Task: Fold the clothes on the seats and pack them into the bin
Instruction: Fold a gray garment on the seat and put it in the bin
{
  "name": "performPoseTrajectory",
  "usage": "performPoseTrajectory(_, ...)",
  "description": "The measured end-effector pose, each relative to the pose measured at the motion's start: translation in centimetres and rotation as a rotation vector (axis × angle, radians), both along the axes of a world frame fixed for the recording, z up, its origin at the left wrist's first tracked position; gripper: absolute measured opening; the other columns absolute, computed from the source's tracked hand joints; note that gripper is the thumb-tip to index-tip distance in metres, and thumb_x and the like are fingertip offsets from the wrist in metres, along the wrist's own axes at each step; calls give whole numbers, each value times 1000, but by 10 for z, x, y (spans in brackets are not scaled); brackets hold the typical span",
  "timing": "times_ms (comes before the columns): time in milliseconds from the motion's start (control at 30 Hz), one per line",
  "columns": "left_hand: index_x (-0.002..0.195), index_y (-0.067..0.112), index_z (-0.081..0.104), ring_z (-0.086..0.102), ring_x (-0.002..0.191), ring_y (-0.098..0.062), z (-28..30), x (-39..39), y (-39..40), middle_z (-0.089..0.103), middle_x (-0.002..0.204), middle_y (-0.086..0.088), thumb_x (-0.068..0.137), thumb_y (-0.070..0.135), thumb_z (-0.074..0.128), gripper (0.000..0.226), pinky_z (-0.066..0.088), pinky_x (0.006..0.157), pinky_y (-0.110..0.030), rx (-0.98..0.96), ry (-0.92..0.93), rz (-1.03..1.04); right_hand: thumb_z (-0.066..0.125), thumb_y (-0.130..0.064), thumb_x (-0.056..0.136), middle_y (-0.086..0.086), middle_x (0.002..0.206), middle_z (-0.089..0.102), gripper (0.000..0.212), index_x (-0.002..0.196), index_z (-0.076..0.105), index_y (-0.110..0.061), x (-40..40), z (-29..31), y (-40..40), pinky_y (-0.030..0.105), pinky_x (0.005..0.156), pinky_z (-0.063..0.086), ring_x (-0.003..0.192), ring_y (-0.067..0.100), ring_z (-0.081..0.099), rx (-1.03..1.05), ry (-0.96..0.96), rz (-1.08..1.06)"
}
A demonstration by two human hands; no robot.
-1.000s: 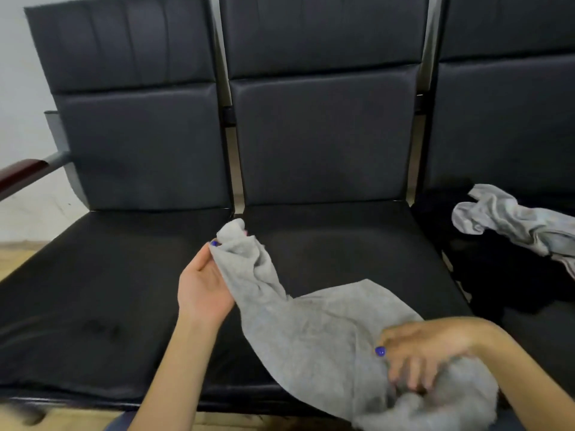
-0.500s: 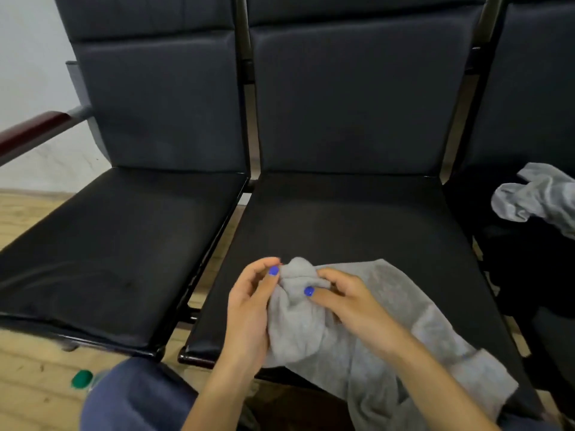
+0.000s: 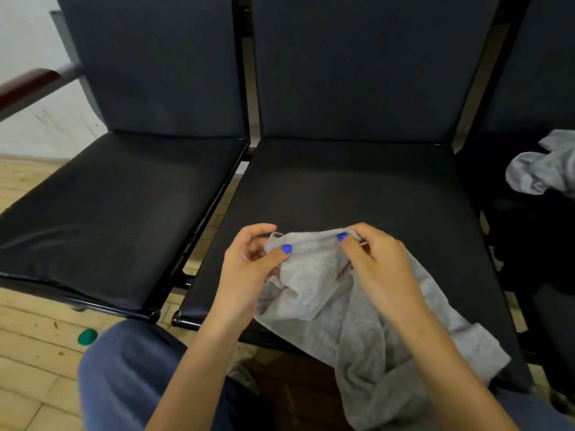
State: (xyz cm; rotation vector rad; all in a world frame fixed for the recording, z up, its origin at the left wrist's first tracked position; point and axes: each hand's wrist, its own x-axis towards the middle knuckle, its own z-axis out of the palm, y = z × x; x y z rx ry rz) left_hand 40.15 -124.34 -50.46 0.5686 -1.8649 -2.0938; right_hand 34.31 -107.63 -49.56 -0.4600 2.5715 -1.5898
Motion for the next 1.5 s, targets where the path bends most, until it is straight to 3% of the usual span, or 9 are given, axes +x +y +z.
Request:
performPoseTrajectory(167,103,26,67,66,96,-22,0,2,6,70,96,4,85,12,66,23,56,82,-42,-90,11,-56,55,-15,93,4,70,62,22,75,68,-14,1,16,1,32,62,49,69,16,60,-396,-416,57)
performPoseTrajectory(400,123,54,49,38,132,0,-1,10,2,33,146,21,79,40,68,49,38,106,-31,68,39,-28,55,-7,92,10,82,65,23,75,71,-11,10,14,-8,23,71,48,78,16,60,-337,-397,290)
performPoseTrajectory(600,92,43,68,62,85,-8,9,17,-5,67,95,13,76,43,62,16,51,75,-18,-435,152,-155,56,-14,93,15,78,62,21,87,72,0,6,11,-5,22,60,48,64,12,55,-374,-340,171)
performPoseTrajectory(800,112,23,60,66,88,-6,8,15,18,68,97,7,79,44,71,41,53,74,-20,-303,31,-349,47,-5,95,8,94,74,28,104,71,-16,13,19,-7,30,80,56,91,19,70,-414,-465,384)
performPoseTrajectory(1000,98,19,69,67,88,-18,12,16,14,70,91,1,87,36,56,24,56,81,-39,-123,23,-231,55,-2,91,3,59,64,23,88,71,-18,-2,21,11,21,44,45,44,12,53,-334,-242,122)
performPoseTrajectory(1100,89,22,75,68,89,-19,17,16,3,71,92,-2,84,37,61,21,58,75,-33,29,28,-244,59,4,85,-12,91,64,49,103,63,-42,-8,9,14,13,66,48,78,3,60,-61,-64,173)
performPoseTrajectory(1233,84,24,76,68,76,-10,31,20,-9,72,83,0,66,53,75,35,55,62,-21,127,56,-395,54,1,87,-20,148,20,81,128,24,-63,-1,-11,-2,-1,98,18,132,-8,20,306,31,448)
performPoseTrajectory(1400,68,26,70,60,59,-2,44,29,-12,63,65,9,68,51,73,25,50,54,-15,203,158,-459,65,-20,88,-11,155,13,62,138,39,-45,3,-13,-9,24,116,10,142,5,4,417,-51,576)
performPoseTrajectory(1500,64,26,66,52,52,0,50,32,-14,56,58,11,74,45,68,22,46,50,-14,239,192,-416,73,-25,82,-20,138,32,55,128,47,-38,5,-4,-4,22,111,22,131,-1,24,387,-284,794)
